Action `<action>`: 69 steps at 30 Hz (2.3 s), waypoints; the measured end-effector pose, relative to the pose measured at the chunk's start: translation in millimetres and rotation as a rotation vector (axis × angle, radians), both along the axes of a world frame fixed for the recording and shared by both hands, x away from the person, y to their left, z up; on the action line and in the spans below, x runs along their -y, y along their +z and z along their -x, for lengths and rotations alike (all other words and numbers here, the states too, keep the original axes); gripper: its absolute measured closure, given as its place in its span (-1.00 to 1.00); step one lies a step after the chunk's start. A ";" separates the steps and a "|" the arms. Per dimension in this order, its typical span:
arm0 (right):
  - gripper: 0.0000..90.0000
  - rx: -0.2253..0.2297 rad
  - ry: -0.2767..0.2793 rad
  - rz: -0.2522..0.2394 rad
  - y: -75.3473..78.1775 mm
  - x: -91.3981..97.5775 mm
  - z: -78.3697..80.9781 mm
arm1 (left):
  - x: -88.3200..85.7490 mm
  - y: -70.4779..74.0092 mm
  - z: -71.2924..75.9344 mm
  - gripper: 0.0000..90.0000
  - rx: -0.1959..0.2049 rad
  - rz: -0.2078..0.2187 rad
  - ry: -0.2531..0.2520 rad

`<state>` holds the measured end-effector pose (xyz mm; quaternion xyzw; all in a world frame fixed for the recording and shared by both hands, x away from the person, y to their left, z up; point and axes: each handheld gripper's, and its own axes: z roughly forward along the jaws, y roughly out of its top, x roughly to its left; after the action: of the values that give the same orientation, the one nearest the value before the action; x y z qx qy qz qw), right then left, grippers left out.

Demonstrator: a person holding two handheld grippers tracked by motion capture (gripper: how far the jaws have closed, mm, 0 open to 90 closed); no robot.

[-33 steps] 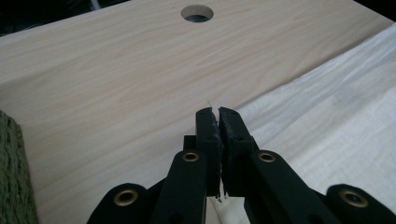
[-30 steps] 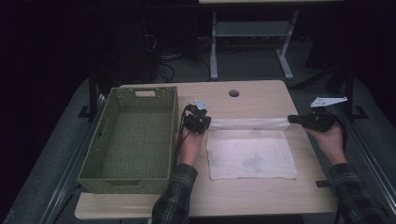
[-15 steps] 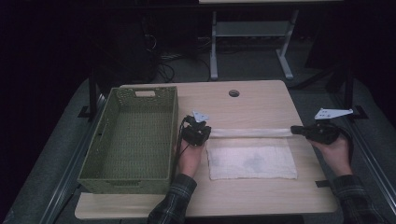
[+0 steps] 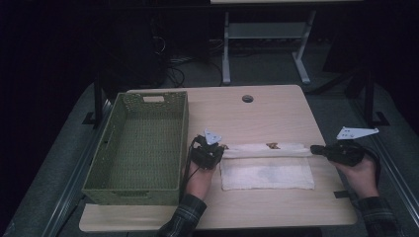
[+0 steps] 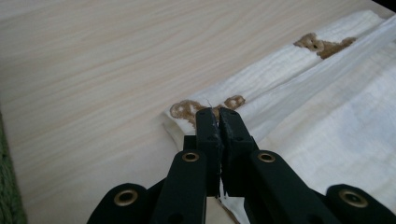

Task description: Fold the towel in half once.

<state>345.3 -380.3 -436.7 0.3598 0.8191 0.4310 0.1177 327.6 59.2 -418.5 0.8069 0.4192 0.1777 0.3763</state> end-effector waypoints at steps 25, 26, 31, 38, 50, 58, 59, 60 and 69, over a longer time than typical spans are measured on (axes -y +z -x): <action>0.93 -0.015 0.034 0.006 -7.5 3.1 57.7 | 3.7 -2.7 39.4 0.94 -0.034 -0.033 -0.062; 0.92 -0.015 0.037 0.008 -7.7 2.9 60.0 | 3.4 -2.5 40.9 0.94 -0.033 -0.033 -0.061; 0.92 -0.028 0.058 0.013 -10.6 -0.1 69.2 | 4.6 -6.2 46.8 0.94 -0.045 -0.060 -0.068; 0.91 -0.089 0.083 0.049 -22.2 -5.0 73.1 | 6.6 -20.6 51.1 0.94 -0.105 -0.101 -0.092; 0.54 -0.090 0.085 -0.004 -17.0 -1.6 78.6 | 6.3 -9.9 57.7 0.52 -0.085 -0.060 -0.140; 0.55 -0.043 0.024 0.037 -11.0 -6.1 51.5 | 10.5 -4.0 28.7 0.42 -0.029 -0.061 -0.113; 0.55 -0.043 0.011 0.041 -10.9 -7.5 46.5 | 11.2 -4.3 24.1 0.40 -0.028 -0.063 -0.112; 0.55 -0.041 0.003 0.048 -11.2 -8.6 40.2 | 12.5 -4.8 20.0 0.39 -0.024 -0.064 -0.109; 0.55 -0.051 -0.062 0.056 -15.1 -13.1 -12.3 | 15.2 -8.7 -16.0 0.31 -0.002 -0.100 -0.079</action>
<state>357.6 -367.2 -451.8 0.3923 0.8222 0.3947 0.1199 343.6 44.0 -427.2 0.8407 0.3781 0.1826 0.3419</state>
